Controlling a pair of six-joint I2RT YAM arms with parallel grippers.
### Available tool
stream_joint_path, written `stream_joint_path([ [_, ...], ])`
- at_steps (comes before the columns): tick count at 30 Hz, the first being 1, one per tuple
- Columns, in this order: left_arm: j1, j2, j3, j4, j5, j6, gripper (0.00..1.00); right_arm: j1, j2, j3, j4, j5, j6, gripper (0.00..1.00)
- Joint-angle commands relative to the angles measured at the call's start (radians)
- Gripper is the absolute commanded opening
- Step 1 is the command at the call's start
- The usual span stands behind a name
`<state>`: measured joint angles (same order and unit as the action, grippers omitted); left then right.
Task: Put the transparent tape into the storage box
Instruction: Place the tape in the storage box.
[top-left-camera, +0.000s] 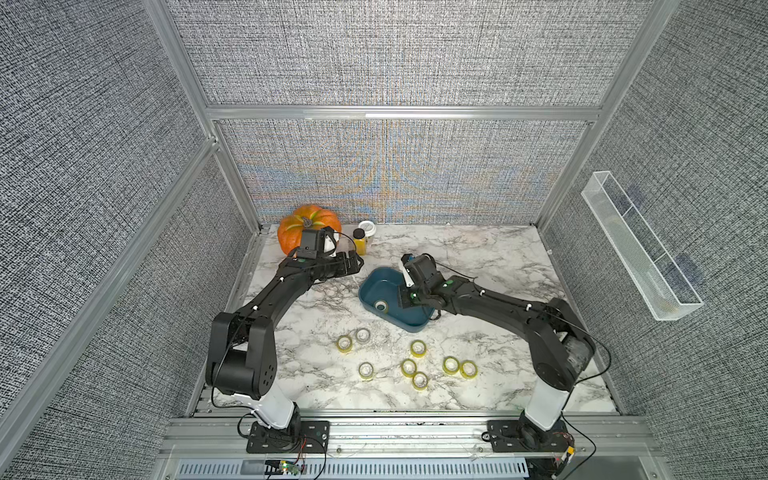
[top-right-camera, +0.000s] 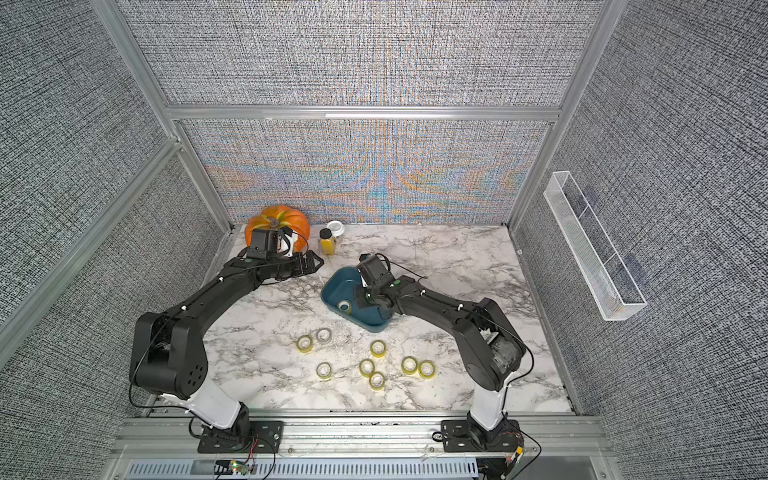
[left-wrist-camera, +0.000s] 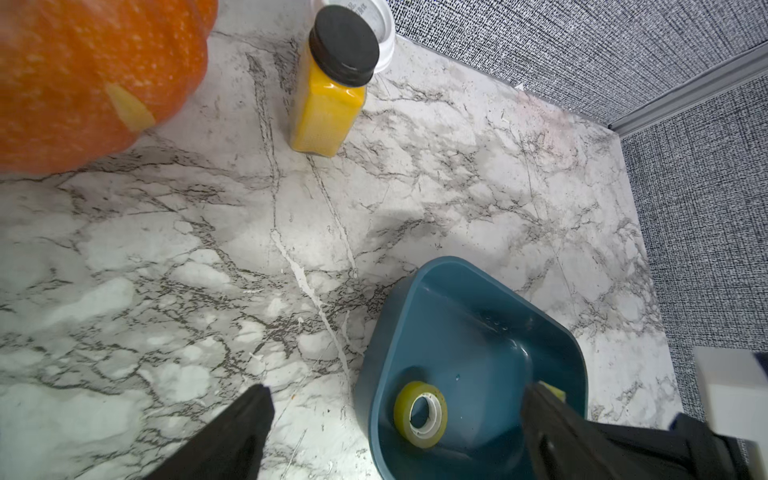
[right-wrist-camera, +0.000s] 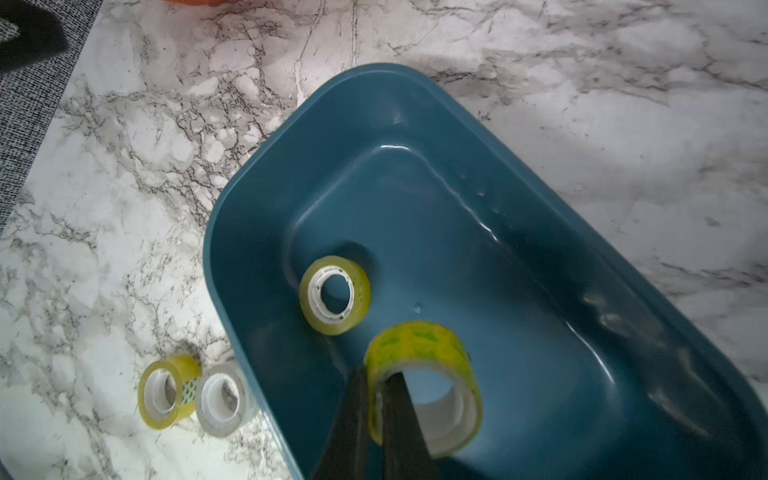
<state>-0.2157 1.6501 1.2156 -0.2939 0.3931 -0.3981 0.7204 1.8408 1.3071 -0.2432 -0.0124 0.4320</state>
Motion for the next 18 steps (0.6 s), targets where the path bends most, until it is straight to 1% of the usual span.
stream_joint_path([
  [1,0.004,0.002,0.006,0.004,0.009,-0.005,0.98,0.002,0.047,0.044,0.005,-0.007,-0.013,0.0],
  [5,0.004,-0.002,0.004,0.007,-0.002,-0.001,0.98,0.004,0.107,0.095,0.007,-0.016,-0.019,0.0],
  [6,0.004,-0.003,0.003,0.008,-0.006,-0.002,0.98,0.004,0.123,0.111,0.004,-0.021,-0.019,0.02],
  [9,0.005,-0.004,0.002,0.01,0.005,-0.004,0.98,0.004,0.154,0.139,0.008,-0.03,-0.019,0.15],
  [11,0.004,-0.008,0.0,0.014,0.012,-0.004,0.98,0.004,0.162,0.155,-0.001,-0.028,-0.019,0.27],
  [12,0.005,-0.012,-0.002,0.017,0.01,-0.004,0.98,0.005,0.158,0.159,-0.006,-0.022,-0.018,0.35],
  [13,0.004,-0.014,-0.004,0.018,0.006,-0.002,0.98,0.006,0.145,0.153,-0.01,-0.013,-0.016,0.41],
  [14,0.004,-0.017,-0.004,0.018,0.005,-0.001,0.98,0.005,0.127,0.144,-0.01,-0.003,-0.015,0.46],
  [16,0.004,-0.019,-0.004,0.017,0.012,-0.002,0.98,0.005,0.073,0.105,-0.007,0.023,-0.012,0.51],
  [18,0.004,-0.024,-0.007,0.022,0.03,-0.004,0.98,0.005,0.014,0.068,-0.015,0.046,-0.013,0.51],
])
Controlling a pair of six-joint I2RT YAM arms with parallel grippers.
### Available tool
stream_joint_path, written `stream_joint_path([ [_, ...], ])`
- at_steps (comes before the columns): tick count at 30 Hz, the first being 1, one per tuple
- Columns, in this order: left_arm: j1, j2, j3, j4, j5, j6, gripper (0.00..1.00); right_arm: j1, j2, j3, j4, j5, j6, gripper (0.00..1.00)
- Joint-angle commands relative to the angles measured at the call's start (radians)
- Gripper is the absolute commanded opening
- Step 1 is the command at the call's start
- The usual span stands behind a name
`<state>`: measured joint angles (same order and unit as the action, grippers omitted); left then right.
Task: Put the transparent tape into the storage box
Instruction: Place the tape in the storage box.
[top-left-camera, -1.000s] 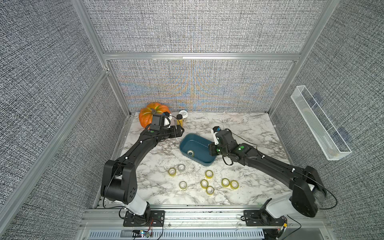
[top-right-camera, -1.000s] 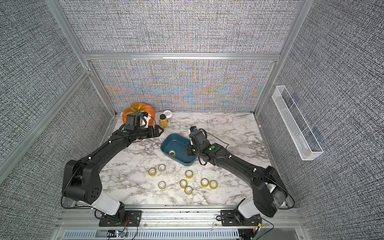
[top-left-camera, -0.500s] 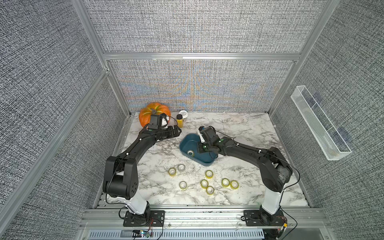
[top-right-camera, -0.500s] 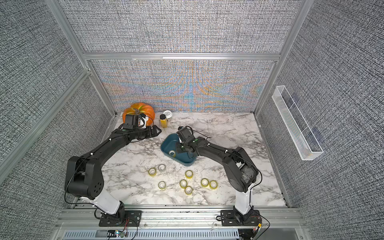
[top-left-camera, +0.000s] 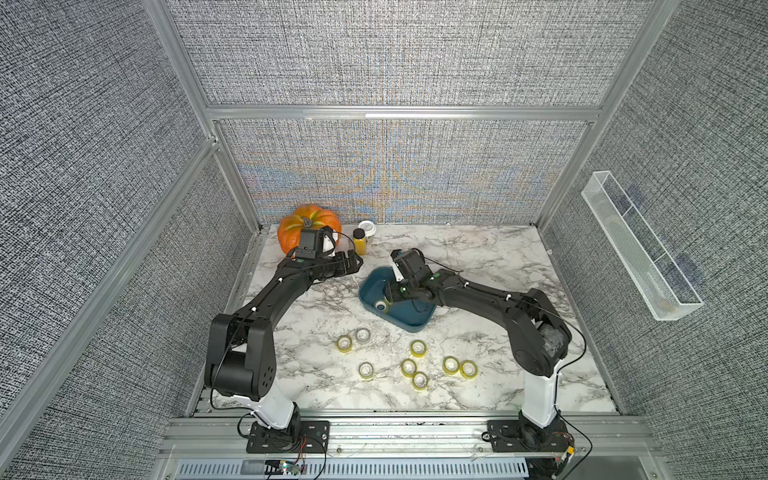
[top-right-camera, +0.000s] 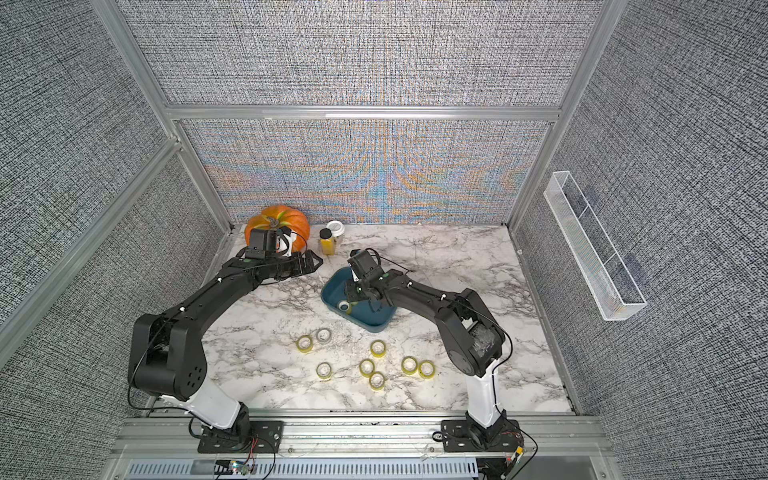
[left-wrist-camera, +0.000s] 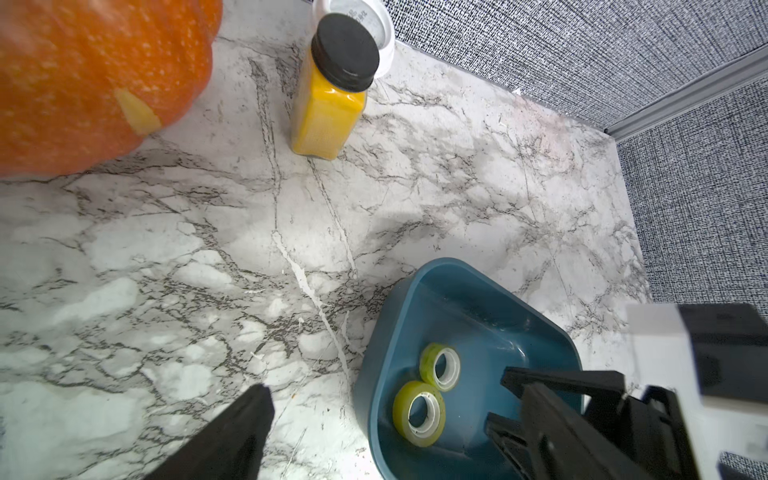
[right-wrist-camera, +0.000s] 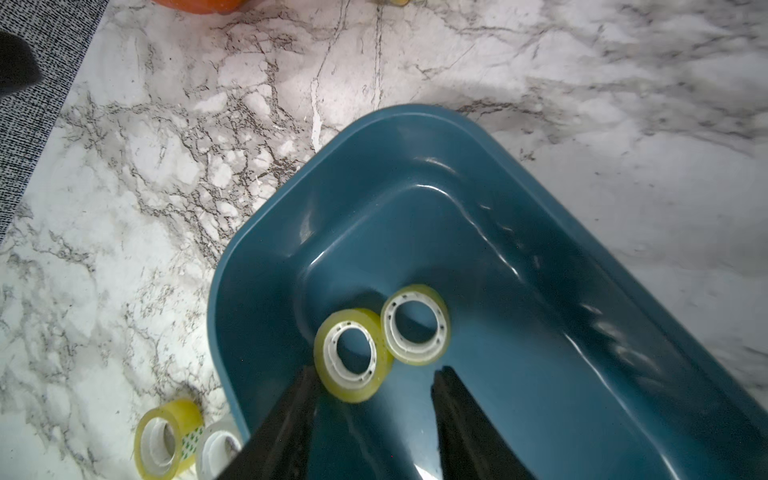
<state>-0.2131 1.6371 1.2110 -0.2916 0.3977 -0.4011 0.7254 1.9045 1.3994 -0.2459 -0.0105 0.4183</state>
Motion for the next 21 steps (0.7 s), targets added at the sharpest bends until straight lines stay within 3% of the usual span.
stream_joint_path([
  [1,0.001,-0.014,-0.008,0.027,0.033,-0.005,0.98,0.0,-0.079,-0.043,-0.023,0.054,-0.001,0.51],
  [14,-0.045,-0.03,-0.019,0.033,0.053,-0.002,0.97,0.031,-0.571,-0.402,-0.227,0.218,0.046,0.51],
  [21,-0.112,-0.054,-0.022,0.033,0.019,0.025,0.97,0.032,-0.781,-0.662,-0.321,0.207,0.153,0.51],
])
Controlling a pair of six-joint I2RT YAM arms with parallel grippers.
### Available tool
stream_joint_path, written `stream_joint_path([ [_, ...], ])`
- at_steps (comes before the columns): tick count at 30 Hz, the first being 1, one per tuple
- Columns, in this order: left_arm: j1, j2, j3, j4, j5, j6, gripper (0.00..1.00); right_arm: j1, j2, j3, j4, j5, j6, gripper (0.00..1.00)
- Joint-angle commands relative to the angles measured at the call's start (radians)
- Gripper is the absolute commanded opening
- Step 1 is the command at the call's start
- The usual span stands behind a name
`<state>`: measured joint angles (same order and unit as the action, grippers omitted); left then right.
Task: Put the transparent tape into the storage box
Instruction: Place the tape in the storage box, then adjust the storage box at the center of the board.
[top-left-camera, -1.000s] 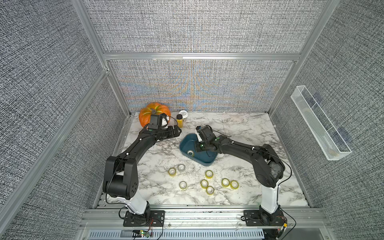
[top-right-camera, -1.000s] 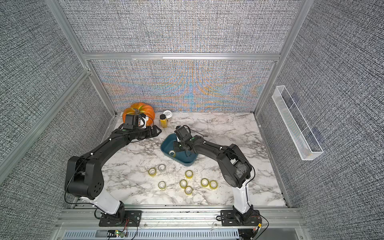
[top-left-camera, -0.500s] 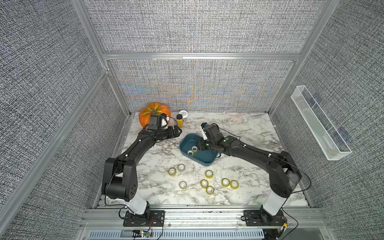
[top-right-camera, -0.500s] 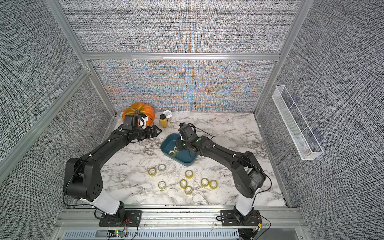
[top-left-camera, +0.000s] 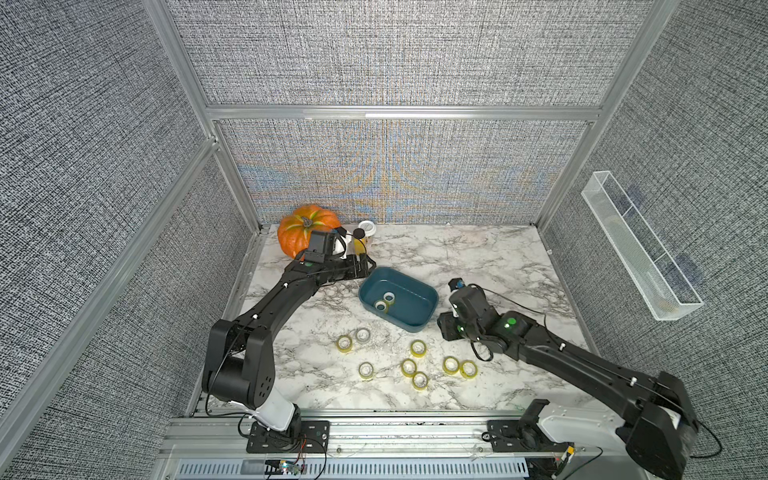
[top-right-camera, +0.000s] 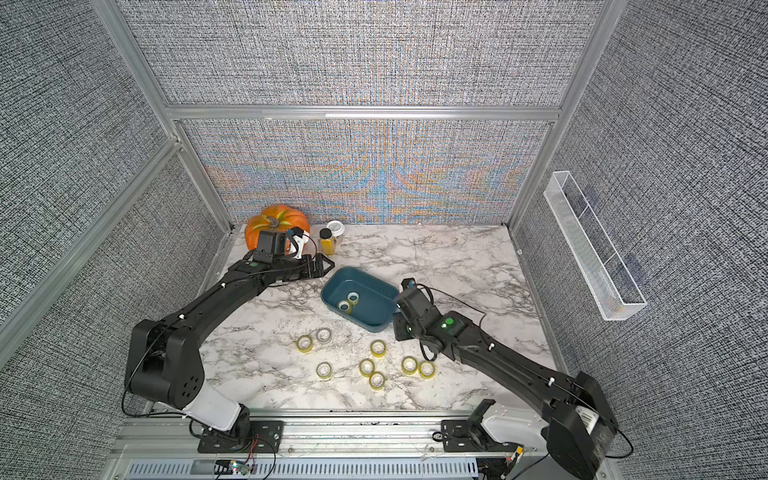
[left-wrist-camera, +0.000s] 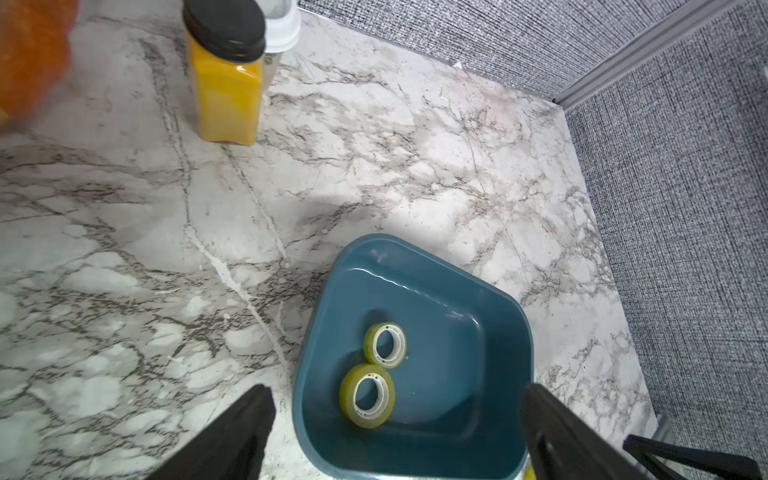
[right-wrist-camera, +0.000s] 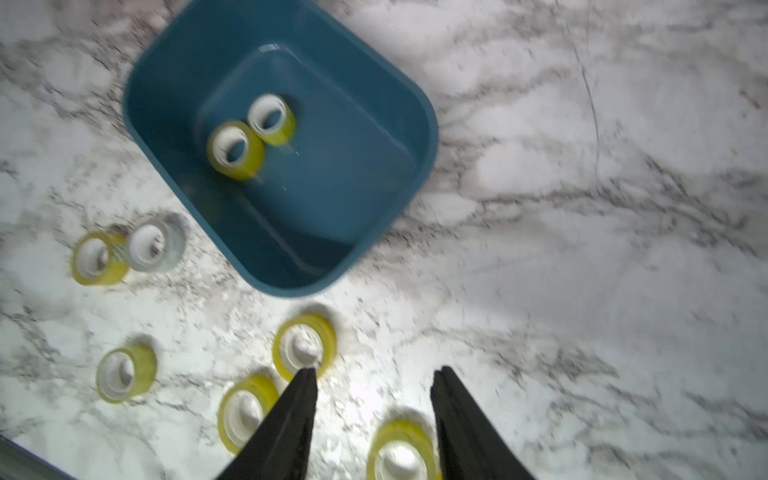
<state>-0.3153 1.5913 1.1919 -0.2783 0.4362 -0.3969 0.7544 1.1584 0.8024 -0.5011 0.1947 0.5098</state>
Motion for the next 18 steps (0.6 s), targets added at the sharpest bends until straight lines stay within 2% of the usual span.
stream_joint_path([
  [1,-0.012,-0.008,-0.002,0.021,-0.017,0.021,0.97,0.005,-0.048,-0.095,-0.065,-0.017,0.075,0.51],
  [4,-0.012,-0.014,-0.003,0.027,-0.022,0.024,0.97,0.023,-0.071,-0.175,-0.032,-0.066,0.109,0.5],
  [9,-0.011,-0.025,-0.008,0.028,-0.057,0.029,0.97,0.033,-0.056,-0.219,0.091,-0.127,0.153,0.5],
  [14,-0.011,-0.033,-0.009,0.02,-0.104,0.036,0.97,0.036,0.034,-0.155,0.195,-0.194,0.141,0.5],
  [18,-0.011,-0.039,-0.008,0.014,-0.118,0.039,0.98,0.038,0.141,-0.094,0.218,-0.195,0.112,0.5],
])
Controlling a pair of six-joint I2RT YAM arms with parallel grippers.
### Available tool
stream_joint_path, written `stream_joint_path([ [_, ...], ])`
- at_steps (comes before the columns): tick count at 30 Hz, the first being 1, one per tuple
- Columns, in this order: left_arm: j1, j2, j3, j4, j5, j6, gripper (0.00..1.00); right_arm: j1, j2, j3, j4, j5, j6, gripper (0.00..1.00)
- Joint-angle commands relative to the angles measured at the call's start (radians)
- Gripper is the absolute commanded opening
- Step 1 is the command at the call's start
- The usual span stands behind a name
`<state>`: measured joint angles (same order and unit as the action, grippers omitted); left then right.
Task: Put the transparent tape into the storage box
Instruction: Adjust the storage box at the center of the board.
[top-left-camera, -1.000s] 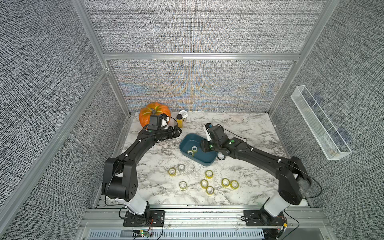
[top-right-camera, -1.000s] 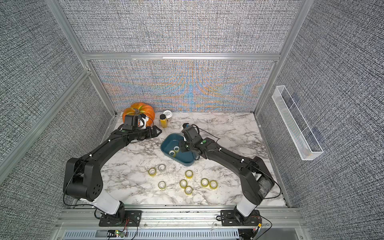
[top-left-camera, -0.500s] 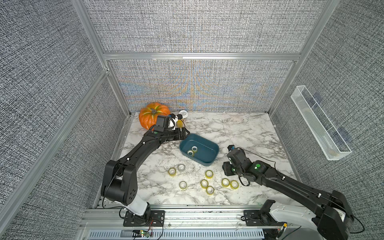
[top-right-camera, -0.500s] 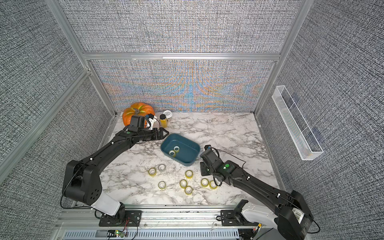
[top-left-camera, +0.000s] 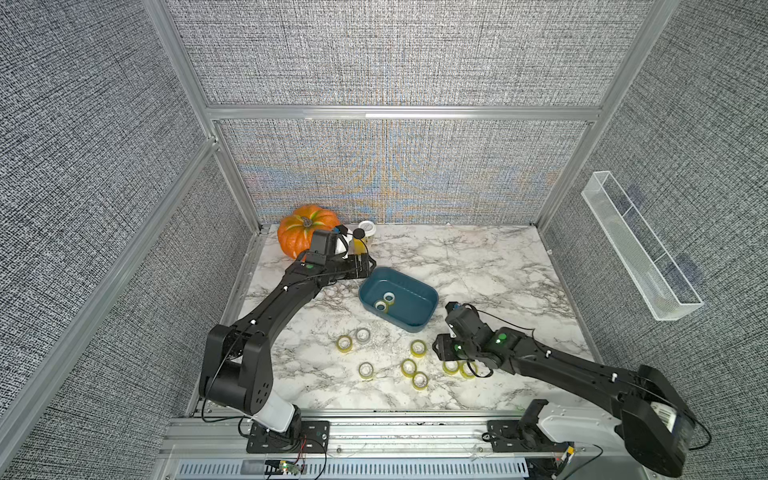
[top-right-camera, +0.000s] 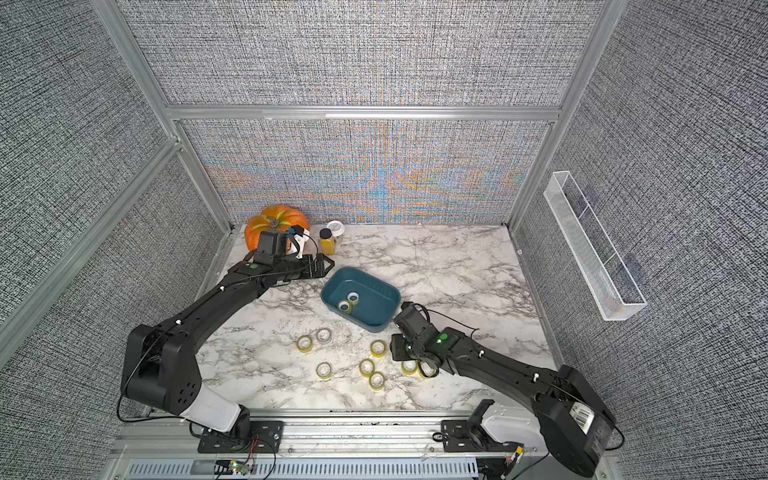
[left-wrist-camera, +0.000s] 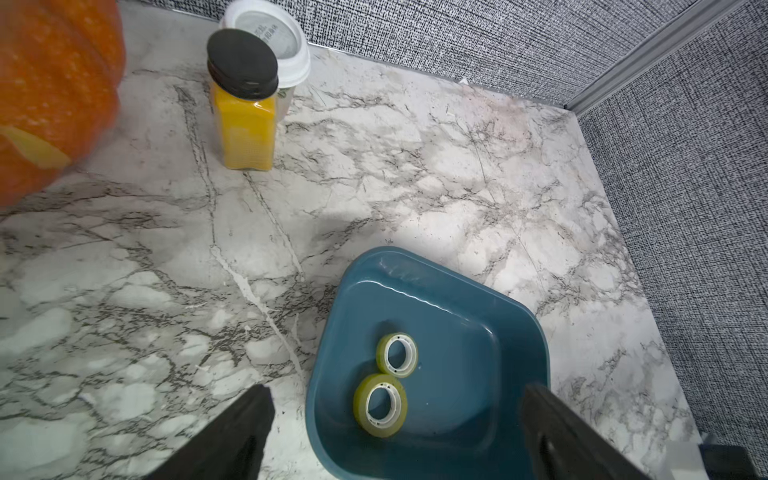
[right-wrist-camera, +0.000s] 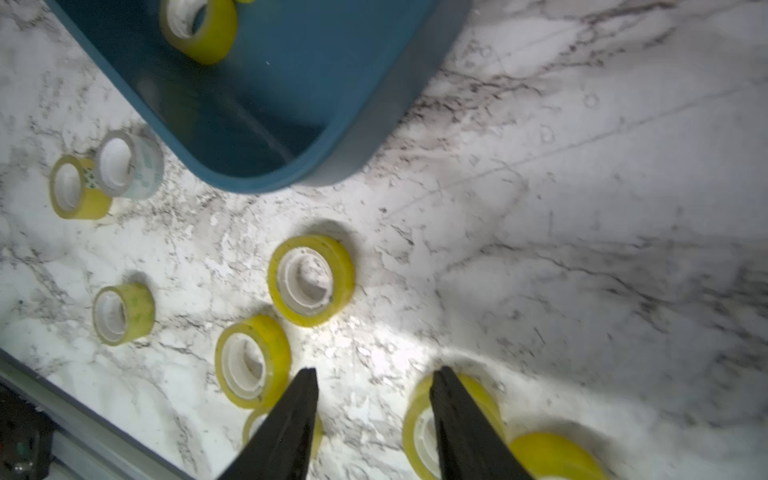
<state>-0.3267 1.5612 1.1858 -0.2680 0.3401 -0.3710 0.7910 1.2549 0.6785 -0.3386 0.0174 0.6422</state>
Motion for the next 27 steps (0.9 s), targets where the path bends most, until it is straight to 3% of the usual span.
stream_joint_path([
  [1,0.0,-0.01,-0.002,0.005,-0.024,0.014,0.98,0.001,0.062,0.039,0.061,-0.012,-0.019,0.5],
  [9,0.001,-0.009,-0.001,0.003,-0.023,0.012,0.98,-0.008,0.209,0.145,0.117,0.01,-0.033,0.5],
  [15,0.001,-0.009,0.0,-0.001,-0.015,0.011,0.98,-0.088,0.243,0.185,0.101,0.022,-0.079,0.5],
  [22,0.001,-0.013,-0.002,0.003,0.006,0.004,0.98,-0.137,0.138,0.181,0.002,0.058,-0.125,0.5],
  [27,0.0,-0.017,-0.005,0.009,0.022,-0.001,0.98,-0.104,-0.014,0.145,-0.133,0.056,-0.062,0.5],
])
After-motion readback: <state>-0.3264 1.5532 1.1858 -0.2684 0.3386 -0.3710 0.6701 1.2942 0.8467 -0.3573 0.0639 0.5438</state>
